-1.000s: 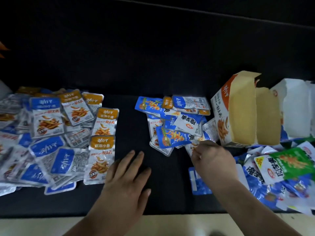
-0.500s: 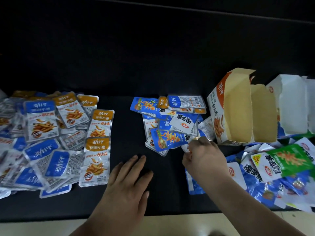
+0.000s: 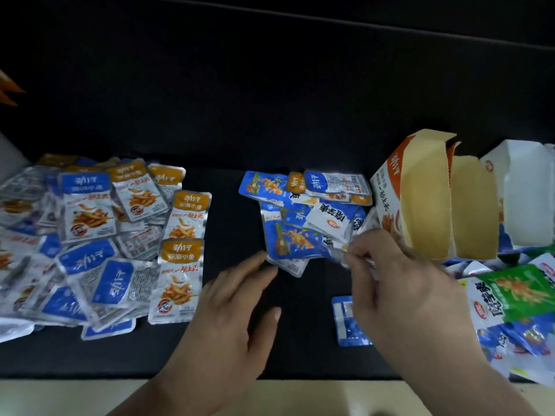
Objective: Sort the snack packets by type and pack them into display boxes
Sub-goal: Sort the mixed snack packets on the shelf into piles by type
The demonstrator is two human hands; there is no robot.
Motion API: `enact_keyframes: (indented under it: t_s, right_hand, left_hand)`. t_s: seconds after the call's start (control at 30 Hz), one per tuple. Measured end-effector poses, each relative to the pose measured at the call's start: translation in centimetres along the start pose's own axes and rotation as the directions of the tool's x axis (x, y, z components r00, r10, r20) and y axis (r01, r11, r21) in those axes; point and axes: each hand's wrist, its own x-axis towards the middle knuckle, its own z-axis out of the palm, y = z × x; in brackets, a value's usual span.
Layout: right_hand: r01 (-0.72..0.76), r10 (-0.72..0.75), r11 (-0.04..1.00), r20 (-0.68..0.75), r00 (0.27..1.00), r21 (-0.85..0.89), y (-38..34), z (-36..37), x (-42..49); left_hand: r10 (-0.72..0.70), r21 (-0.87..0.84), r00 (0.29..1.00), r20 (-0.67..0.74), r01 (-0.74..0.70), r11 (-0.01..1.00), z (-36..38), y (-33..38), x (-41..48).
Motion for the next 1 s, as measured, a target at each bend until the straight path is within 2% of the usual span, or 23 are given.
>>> enact_keyframes:
  t_s: [0.17,0.23,0.27,0.33,0.43,0.53,0.57,0.63,0.73,0.83,0.93,1.0]
  right_hand:
    - [0.03,-0.091,0.926,0.145,0.985,0.376,-4.0,1.3,0.0]
    - [-0.103,-0.054,0.824,0.258,0.965,0.557,-5.7,2.6,0.1]
    - [-0.171,-0.026,0.789,0.31,0.95,0.589,-6.2,3.1,0.2]
    - [-0.208,-0.004,0.841,0.39,0.921,0.5,-6.3,4.3,0.4]
    - [-0.199,0.049,0.935,0.451,0.891,0.293,-5.2,5.7,0.8]
    - [-0.226,0.077,0.94,0.487,0.87,0.256,-4.3,6.4,0.5]
    - [-0.246,0.089,0.932,0.49,0.867,0.265,-4.0,6.5,0.3]
    - [-0.308,0.129,0.906,0.503,0.854,0.292,-3.5,6.2,-0.1]
    - [-0.353,0.164,0.882,0.498,0.851,0.312,-2.4,5.4,-1.0]
    - [-0.332,0.2,0.919,0.473,0.858,0.214,-0.6,4.9,-1.6]
    - [-0.376,0.293,0.927,0.633,0.716,-0.004,0.5,3.5,-1.8]
    - [-0.365,0.296,0.929,0.711,0.638,-0.06,0.9,2.6,-2.5]
  left_hand:
    - [0.1,0.022,0.993,-0.063,-0.099,0.995,-2.8,1.2,0.8]
    - [0.081,0.004,0.99,-0.111,-0.081,0.997,-3.8,0.3,0.9]
    - [0.072,0.037,0.989,-0.127,-0.068,0.997,-4.6,-0.4,1.0]
    - [0.104,0.198,0.98,-0.168,-0.07,0.978,-6.2,-2.6,1.1]
    - [0.12,0.459,0.979,-0.167,-0.031,0.888,-8.3,-6.1,0.9]
    - [-0.104,0.604,0.994,-0.031,0.101,0.791,-7.3,-7.7,-0.5]
    - [-0.171,0.607,0.985,0.004,0.133,0.784,-6.7,-7.7,-1.1]
    - [-0.199,0.56,0.98,0.008,0.161,0.813,-5.6,-7.6,-1.8]
    - [-0.116,0.443,0.993,0.02,0.095,0.892,-4.5,-6.6,-1.7]
    - [-0.025,0.365,0.995,0.098,-0.013,0.931,-3.0,-4.7,-0.6]
    - [0.067,0.333,0.982,0.179,-0.124,0.935,-0.6,-2.1,2.2]
    - [0.078,0.343,0.964,0.255,-0.166,0.924,1.0,-0.5,5.2]
